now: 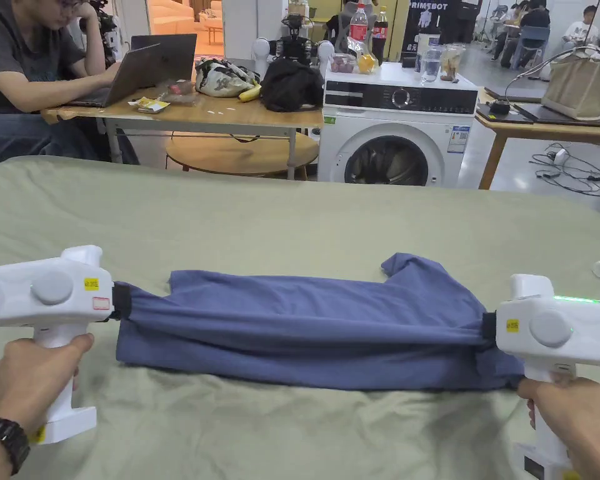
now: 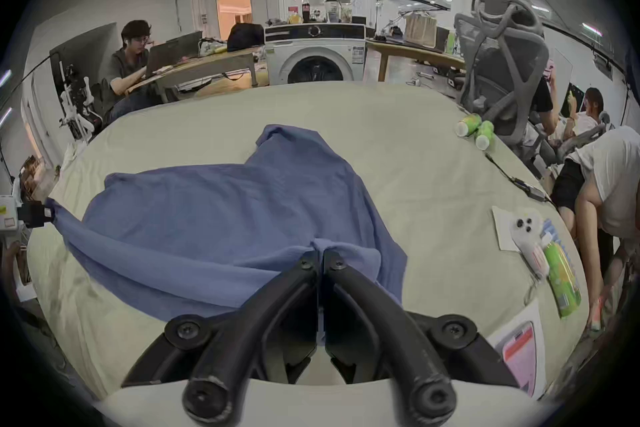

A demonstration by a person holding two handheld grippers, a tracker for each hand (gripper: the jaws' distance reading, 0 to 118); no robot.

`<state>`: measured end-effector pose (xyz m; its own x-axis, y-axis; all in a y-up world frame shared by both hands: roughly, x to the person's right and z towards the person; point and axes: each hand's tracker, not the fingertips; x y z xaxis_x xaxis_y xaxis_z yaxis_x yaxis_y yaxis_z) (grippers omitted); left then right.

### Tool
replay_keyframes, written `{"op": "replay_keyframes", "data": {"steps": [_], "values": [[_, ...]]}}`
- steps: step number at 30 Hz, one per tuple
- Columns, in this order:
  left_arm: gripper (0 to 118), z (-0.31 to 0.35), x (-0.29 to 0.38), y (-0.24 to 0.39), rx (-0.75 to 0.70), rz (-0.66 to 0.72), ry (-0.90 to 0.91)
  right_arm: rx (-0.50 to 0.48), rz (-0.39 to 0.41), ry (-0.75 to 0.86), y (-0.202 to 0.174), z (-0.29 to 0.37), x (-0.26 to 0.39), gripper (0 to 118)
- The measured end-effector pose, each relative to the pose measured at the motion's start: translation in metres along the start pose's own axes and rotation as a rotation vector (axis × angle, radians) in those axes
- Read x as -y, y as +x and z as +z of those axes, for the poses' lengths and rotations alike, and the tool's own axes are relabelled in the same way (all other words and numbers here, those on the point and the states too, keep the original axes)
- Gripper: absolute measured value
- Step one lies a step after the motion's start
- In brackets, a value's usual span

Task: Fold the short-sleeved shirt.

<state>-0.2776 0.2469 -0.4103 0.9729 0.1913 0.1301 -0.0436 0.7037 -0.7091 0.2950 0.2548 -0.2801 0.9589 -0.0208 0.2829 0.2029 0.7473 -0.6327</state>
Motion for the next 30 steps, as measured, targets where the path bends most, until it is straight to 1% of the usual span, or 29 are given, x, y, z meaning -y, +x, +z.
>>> {"op": "replay_keyframes", "data": {"steps": [5,10,12,13,14,15,16,17,19,20,22,24,25,26,27,28,29,30], "values": [[2,-0.039,-0.002,0.000,-0.022,0.024,-0.077,0.006,0.018,-0.069,0.000,-0.048,-0.013,0],[2,-0.054,0.003,0.003,-0.016,0.048,-0.100,0.010,0.027,-0.103,0.002,-0.073,-0.011,0],[2,-0.056,0.003,0.005,-0.015,0.046,-0.108,0.010,0.041,-0.092,0.001,-0.075,-0.010,5],[2,-0.055,0.003,0.006,-0.012,0.047,-0.105,0.017,0.055,-0.071,0.000,-0.071,-0.009,9],[2,-0.053,0.003,0.006,-0.006,0.050,-0.100,0.020,0.061,-0.049,-0.001,-0.068,-0.010,22],[7,-0.050,0.002,0.007,0.002,0.051,-0.093,0.028,0.060,-0.037,0.000,-0.064,-0.011,35],[12,-0.045,0.001,0.007,0.014,0.052,-0.089,0.026,0.055,-0.013,0.001,-0.058,-0.013,44],[19,-0.040,0.001,0.009,0.037,0.059,-0.077,0.023,0.050,0.016,0.002,-0.050,-0.013,47],[34,-0.027,0.000,0.011,0.068,0.067,-0.019,0.044,0.046,0.071,0.001,-0.035,-0.012,49],[38,-0.019,0.001,0.014,0.073,0.070,0.013,0.045,0.043,0.092,-0.001,-0.027,-0.011,50],[38,-0.005,0.004,0.019,0.082,0.062,0.054,0.044,0.029,0.117,-0.007,-0.013,-0.007,50],[38,0.006,0.010,0.026,0.104,0.039,0.084,0.018,-0.001,0.160,-0.013,0.001,-0.001,50],[38,0.011,0.013,0.031,0.102,0.019,0.096,0.019,-0.008,0.177,-0.018,0.007,0.002,46],[36,0.016,0.017,0.034,0.085,-0.012,0.121,0.024,-0.017,0.200,-0.023,0.013,0.006,33],[36,0.022,0.022,0.037,0.078,-0.035,0.152,0.020,-0.019,0.217,-0.027,0.019,0.010,33],[35,0.028,0.028,0.041,0.071,-0.060,0.192,0.017,-0.016,0.238,-0.031,0.025,0.014,28],[29,0.034,0.033,0.045,0.063,-0.085,0.215,0.014,-0.012,0.254,-0.037,0.030,0.017,17],[15,0.035,0.037,0.045,0.046,-0.097,0.229,0.017,-0.003,0.261,-0.041,0.033,0.021,3]]}}
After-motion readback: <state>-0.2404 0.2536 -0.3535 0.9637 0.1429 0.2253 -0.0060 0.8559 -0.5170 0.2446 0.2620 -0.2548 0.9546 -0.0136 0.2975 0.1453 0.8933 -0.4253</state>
